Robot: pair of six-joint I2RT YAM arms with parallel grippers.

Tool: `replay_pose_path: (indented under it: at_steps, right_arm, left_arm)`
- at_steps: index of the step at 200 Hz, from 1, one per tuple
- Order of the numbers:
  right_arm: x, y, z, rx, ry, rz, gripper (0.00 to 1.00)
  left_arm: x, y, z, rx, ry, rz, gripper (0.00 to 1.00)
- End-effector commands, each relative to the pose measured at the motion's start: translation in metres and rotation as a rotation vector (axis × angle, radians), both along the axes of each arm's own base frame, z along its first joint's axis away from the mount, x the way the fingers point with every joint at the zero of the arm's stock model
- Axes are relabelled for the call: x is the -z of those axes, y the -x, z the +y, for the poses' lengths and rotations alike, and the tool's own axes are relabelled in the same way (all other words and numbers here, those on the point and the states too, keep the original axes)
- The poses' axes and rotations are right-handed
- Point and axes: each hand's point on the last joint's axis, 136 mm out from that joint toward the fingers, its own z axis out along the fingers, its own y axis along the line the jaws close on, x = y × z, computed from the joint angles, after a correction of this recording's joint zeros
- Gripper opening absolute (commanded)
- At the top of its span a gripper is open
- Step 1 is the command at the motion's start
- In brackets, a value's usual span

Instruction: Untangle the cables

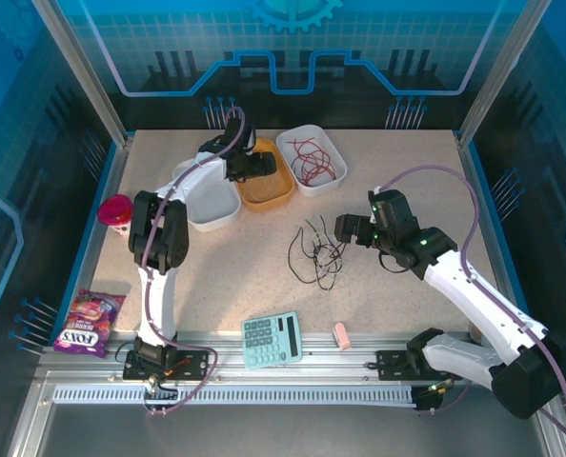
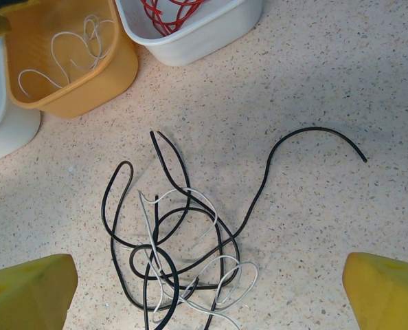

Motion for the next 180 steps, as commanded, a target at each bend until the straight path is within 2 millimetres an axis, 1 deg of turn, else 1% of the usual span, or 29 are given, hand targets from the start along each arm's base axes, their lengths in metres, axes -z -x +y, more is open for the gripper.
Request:
replay_pose_path:
  at_steps: [1, 5, 18, 45, 67, 82, 93, 95, 97, 102, 108, 109, 113, 123, 141, 160, 166, 180]
  right_arm:
    - [0.004, 0.0, -0.007, 0.033, 0.009, 0.008, 1.0]
    - [0.004, 0.0, -0.007, 0.034, 0.009, 0.009, 1.0]
    - [0.006, -0.001, -0.006, 0.035, 0.007, 0.012, 1.0]
    - [0.01, -0.002, -0.006, 0.041, 0.007, 0.021, 1.0]
    - [0.014, -0.004, -0.005, 0.043, 0.009, 0.027, 1.0]
    - [0.016, -0.006, -0.004, 0.047, 0.01, 0.032, 1.0]
    - [0.017, -0.008, -0.004, 0.05, 0.01, 0.037, 1.0]
    - [0.018, -0.008, -0.004, 0.051, 0.011, 0.038, 1.0]
    - [0.018, -0.009, -0.004, 0.053, 0.011, 0.039, 1.0]
    - [0.019, -0.009, -0.004, 0.057, 0.01, 0.042, 1.0]
    - [0.02, -0.01, -0.005, 0.065, 0.01, 0.046, 1.0]
    - [0.02, -0.01, -0.005, 0.066, 0.01, 0.047, 1.0]
    - [0.02, -0.011, -0.006, 0.072, 0.009, 0.05, 1.0]
    - [0.023, -0.012, -0.007, 0.086, 0.006, 0.061, 1.0]
    - [0.028, -0.015, -0.009, 0.105, -0.003, 0.081, 1.0]
    - [0.037, -0.019, -0.011, 0.124, -0.012, 0.11, 1.0]
    - [0.039, -0.02, -0.01, 0.127, -0.016, 0.117, 1.0]
    - [0.044, -0.023, -0.008, 0.131, -0.029, 0.131, 1.0]
  left_arm:
    - [-0.046, 0.003, -0.007, 0.026, 0.047, -0.092, 0.98]
    - [-0.048, 0.003, -0.008, 0.029, 0.05, -0.098, 0.99]
    - [-0.055, 0.004, -0.009, 0.034, 0.061, -0.108, 0.99]
    - [-0.078, 0.012, -0.018, 0.072, 0.111, -0.155, 0.99]
    - [-0.1, 0.027, -0.027, 0.109, 0.146, -0.211, 0.99]
    - [-0.112, 0.045, -0.036, 0.156, 0.174, -0.253, 0.99]
    - [-0.115, 0.063, -0.046, 0.201, 0.206, -0.284, 0.96]
    - [-0.118, 0.067, -0.049, 0.213, 0.216, -0.298, 0.96]
    - [-0.115, 0.071, -0.051, 0.223, 0.222, -0.299, 0.95]
    - [-0.118, 0.081, -0.058, 0.253, 0.246, -0.326, 0.94]
    - [-0.116, 0.094, -0.066, 0.287, 0.27, -0.351, 0.91]
    - [-0.113, 0.097, -0.067, 0.291, 0.272, -0.348, 0.9]
    - [-0.113, 0.105, -0.072, 0.313, 0.29, -0.366, 0.89]
    - [-0.11, 0.13, -0.086, 0.377, 0.332, -0.413, 0.85]
    - [-0.103, 0.181, -0.119, 0.54, 0.376, -0.513, 0.75]
    - [-0.096, 0.23, -0.151, 0.69, 0.405, -0.599, 0.73]
    - [-0.094, 0.241, -0.159, 0.722, 0.417, -0.613, 0.73]
    - [-0.085, 0.258, -0.173, 0.772, 0.425, -0.619, 0.73]
